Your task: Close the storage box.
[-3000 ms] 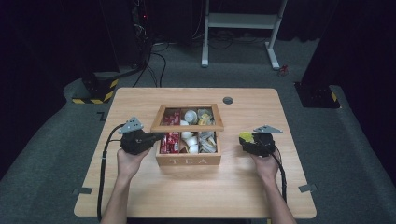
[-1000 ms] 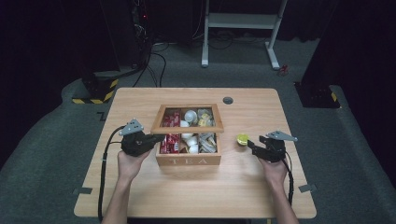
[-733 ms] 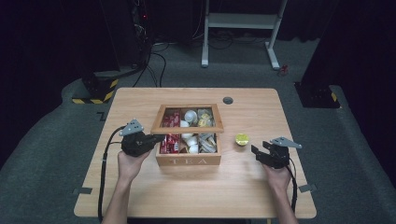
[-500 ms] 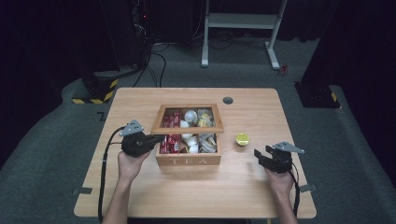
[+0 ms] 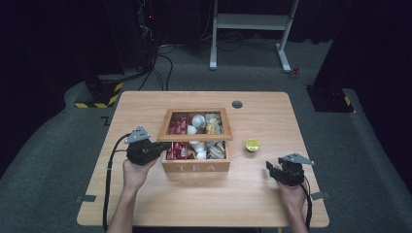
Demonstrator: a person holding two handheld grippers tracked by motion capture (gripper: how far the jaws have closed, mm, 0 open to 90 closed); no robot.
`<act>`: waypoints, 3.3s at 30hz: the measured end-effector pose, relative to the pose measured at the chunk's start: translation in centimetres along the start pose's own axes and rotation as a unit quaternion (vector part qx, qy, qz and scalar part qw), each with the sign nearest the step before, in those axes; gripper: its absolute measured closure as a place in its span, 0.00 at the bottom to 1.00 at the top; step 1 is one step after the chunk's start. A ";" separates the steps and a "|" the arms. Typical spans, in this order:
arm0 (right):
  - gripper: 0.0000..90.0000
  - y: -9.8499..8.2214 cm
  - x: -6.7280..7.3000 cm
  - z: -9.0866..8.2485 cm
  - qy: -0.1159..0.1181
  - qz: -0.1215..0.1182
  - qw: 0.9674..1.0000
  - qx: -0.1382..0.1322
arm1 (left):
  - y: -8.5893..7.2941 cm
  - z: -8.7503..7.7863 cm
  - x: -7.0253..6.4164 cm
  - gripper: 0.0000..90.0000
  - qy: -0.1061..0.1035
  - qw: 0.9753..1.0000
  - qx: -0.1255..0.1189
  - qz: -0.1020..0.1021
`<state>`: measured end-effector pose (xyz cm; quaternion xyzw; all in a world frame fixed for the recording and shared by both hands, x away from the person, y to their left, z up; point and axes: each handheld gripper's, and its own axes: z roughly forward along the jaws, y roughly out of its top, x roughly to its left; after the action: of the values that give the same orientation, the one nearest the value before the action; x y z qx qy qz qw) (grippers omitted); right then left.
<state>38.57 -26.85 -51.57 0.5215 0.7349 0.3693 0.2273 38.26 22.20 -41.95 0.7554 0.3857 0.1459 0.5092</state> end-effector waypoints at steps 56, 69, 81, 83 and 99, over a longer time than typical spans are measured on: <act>0.39 -0.4 0.4 0.7 -0.037 -0.010 0.998 0.039 | -2.6 0.2 -0.4 0.96 0.004 1.000 0.007 -0.003; 0.39 -0.4 0.4 0.7 -0.037 -0.010 0.998 0.039 | -3.2 0.4 -0.4 0.96 0.001 1.000 0.010 -0.011; 0.39 -0.4 0.4 0.7 -0.037 -0.011 0.998 0.039 | -3.9 0.6 -0.4 0.96 -0.003 1.000 0.015 -0.016; 0.39 -0.4 0.4 0.7 -0.037 -0.010 0.998 0.039 | -4.0 0.6 -0.3 0.96 -0.004 1.000 0.014 -0.018; 0.38 -0.4 0.4 0.7 -0.037 -0.011 0.998 0.039 | -4.8 1.0 -0.5 0.96 -0.002 1.000 0.022 -0.022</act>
<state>38.73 -26.36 -52.27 0.5356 0.7451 0.3183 0.2381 36.48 22.06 -46.53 0.7578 0.4045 0.1248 0.4965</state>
